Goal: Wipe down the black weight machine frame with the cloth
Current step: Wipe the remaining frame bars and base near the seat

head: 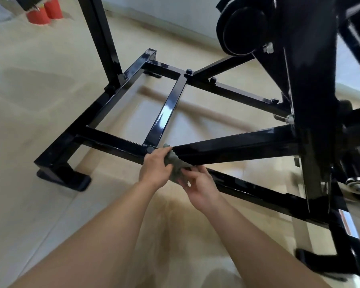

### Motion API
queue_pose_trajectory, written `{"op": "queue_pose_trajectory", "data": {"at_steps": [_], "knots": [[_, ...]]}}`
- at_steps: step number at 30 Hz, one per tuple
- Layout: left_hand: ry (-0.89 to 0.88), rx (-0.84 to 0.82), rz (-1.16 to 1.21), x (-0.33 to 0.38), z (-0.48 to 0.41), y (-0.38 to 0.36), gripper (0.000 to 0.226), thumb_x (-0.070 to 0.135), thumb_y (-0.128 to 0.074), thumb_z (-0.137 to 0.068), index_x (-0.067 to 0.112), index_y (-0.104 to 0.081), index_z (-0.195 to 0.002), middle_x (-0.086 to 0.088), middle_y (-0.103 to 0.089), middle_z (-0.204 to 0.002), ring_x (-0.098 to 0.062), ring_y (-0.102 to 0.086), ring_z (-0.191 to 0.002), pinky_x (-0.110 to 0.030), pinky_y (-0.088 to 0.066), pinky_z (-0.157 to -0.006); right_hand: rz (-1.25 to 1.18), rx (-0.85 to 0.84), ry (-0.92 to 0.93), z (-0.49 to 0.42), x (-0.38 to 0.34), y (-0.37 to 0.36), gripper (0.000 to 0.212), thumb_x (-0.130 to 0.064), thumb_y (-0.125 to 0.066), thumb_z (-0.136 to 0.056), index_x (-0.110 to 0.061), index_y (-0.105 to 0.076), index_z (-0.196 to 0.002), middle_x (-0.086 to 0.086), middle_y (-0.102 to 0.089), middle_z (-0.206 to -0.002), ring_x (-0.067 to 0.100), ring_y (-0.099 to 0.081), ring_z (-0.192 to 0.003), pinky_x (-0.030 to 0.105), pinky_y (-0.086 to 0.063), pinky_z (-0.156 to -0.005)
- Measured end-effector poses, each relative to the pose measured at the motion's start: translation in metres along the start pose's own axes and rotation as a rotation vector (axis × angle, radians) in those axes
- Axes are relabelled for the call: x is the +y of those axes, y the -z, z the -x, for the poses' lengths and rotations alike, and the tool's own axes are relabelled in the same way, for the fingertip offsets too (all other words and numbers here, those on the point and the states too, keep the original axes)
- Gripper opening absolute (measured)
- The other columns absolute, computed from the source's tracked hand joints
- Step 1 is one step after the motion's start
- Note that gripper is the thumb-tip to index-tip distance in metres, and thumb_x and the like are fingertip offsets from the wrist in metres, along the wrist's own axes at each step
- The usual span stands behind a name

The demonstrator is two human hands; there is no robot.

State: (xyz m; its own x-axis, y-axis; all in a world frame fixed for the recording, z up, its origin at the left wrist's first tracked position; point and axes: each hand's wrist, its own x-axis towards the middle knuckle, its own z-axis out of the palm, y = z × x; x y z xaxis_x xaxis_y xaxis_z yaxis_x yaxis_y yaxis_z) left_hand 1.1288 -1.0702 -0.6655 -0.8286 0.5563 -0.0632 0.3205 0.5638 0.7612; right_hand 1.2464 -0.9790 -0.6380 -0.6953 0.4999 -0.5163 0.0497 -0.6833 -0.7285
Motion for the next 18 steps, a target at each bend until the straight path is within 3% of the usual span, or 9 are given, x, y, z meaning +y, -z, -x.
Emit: {"op": "queue_pose_trajectory", "data": {"at_steps": [3,5,10,15,18], "knots": [[-0.053,0.035,-0.044,-0.004,-0.003,-0.003,0.058,0.021,-0.071,-0.089,0.030,-0.056,-0.144,0.005,-0.057,-0.142,-0.027,-0.048,-0.123,-0.032,-0.042,-0.101,-0.021,0.037,-0.032,-0.001,-0.006,0.005,0.035,0.007,-0.050,-0.097,-0.013,-0.064,-0.122,0.005,-0.073,-0.108,0.020,-0.069,-0.104,0.046,-0.048,-0.107],[-0.088,0.042,-0.060,-0.003,-0.005,-0.002,0.058,0.024,-0.076,-0.087,0.030,-0.058,-0.142,0.007,-0.059,-0.137,-0.025,-0.048,-0.120,-0.028,-0.040,-0.097,-0.032,0.068,-0.049,0.001,-0.012,0.009,0.026,0.001,-0.052,-0.100,-0.014,-0.066,-0.117,0.007,-0.072,-0.111,0.022,-0.070,-0.108,0.047,-0.048,-0.107],[-0.346,0.059,-0.041,0.022,-0.002,-0.002,0.062,0.025,-0.087,-0.077,0.026,-0.065,-0.135,0.002,-0.065,-0.121,-0.024,-0.053,-0.110,-0.035,-0.047,-0.095,-0.076,0.065,-0.060,0.017,-0.035,0.021,0.012,-0.005,-0.055,-0.101,-0.014,-0.063,-0.100,0.012,-0.070,-0.117,0.023,-0.068,-0.112,0.043,-0.049,-0.106],[-0.500,0.084,-0.002,0.048,0.010,-0.007,0.063,0.019,-0.088,-0.073,0.019,-0.066,-0.132,-0.001,-0.065,-0.121,-0.026,-0.058,-0.111,-0.036,-0.047,-0.098,-0.107,0.029,-0.034,0.034,-0.056,0.037,0.017,-0.005,-0.054,-0.100,-0.014,-0.064,-0.110,0.010,-0.068,-0.116,0.020,-0.067,-0.106,0.037,-0.049,-0.105],[-0.582,0.043,0.048,0.060,0.020,-0.009,0.066,0.022,-0.088,-0.073,0.020,-0.065,-0.134,0.003,-0.063,-0.125,-0.024,-0.058,-0.112,-0.033,-0.047,-0.098,-0.120,-0.003,-0.042,0.048,-0.061,0.036,0.034,-0.006,-0.052,-0.100,-0.011,-0.061,-0.133,0.009,-0.067,-0.130,0.019,-0.063,-0.113,0.034,-0.047,-0.105]]}}
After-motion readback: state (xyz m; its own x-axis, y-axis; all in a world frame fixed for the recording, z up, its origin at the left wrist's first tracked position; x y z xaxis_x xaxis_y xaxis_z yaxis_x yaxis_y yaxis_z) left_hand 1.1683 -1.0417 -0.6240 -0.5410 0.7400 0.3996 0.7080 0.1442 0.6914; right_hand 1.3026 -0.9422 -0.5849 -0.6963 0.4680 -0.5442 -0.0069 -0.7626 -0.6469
